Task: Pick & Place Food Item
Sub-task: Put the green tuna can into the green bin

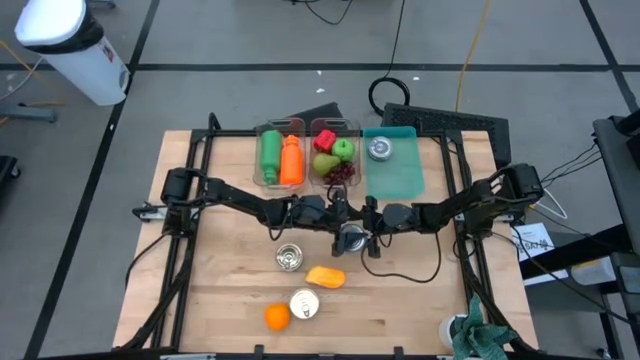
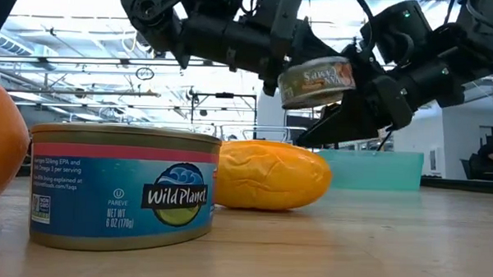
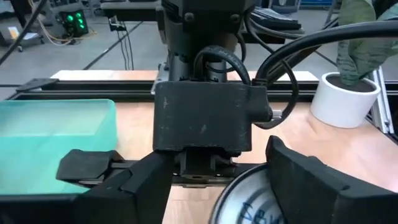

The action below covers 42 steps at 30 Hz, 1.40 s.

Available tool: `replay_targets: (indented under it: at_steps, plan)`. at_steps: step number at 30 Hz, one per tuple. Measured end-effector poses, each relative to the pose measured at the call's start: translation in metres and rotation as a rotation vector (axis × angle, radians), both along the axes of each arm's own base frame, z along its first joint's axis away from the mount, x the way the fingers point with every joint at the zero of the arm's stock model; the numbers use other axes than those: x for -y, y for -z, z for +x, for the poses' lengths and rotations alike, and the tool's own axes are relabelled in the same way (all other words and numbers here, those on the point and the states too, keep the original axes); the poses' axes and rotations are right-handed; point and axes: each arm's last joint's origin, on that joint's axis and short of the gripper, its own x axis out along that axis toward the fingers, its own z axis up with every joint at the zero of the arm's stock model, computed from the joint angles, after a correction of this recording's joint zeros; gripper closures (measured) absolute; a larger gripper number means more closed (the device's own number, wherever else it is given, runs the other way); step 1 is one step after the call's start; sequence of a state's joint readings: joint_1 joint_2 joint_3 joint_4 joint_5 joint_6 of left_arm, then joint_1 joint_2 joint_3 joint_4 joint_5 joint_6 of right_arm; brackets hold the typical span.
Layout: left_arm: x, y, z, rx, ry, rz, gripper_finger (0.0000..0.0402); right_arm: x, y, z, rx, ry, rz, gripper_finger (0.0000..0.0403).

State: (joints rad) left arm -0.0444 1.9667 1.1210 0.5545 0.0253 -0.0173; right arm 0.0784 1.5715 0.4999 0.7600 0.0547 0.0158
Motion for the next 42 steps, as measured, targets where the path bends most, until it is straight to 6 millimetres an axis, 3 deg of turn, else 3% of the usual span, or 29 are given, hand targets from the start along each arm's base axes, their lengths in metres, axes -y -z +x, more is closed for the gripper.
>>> replay_targets:
  at_steps: [30, 38, 42]
  plan:
    - [-0.007, -0.008, 0.0, 0.059, -0.065, 0.006, 0.0255, -0.001, -0.016, 0.002, 0.135, -0.006, 0.066, 0.015]
    - [-0.025, -0.022, 0.006, 0.063, -0.149, 0.019, 0.0284, 0.001, -0.04, -0.005, 0.215, 0.004, 0.075, 0.0149]
    - [-0.038, -0.041, 0.015, 0.056, -0.16, 0.02, 0.0306, 0.008, -0.056, -0.013, 0.243, 0.035, 0.051, 0.0149]
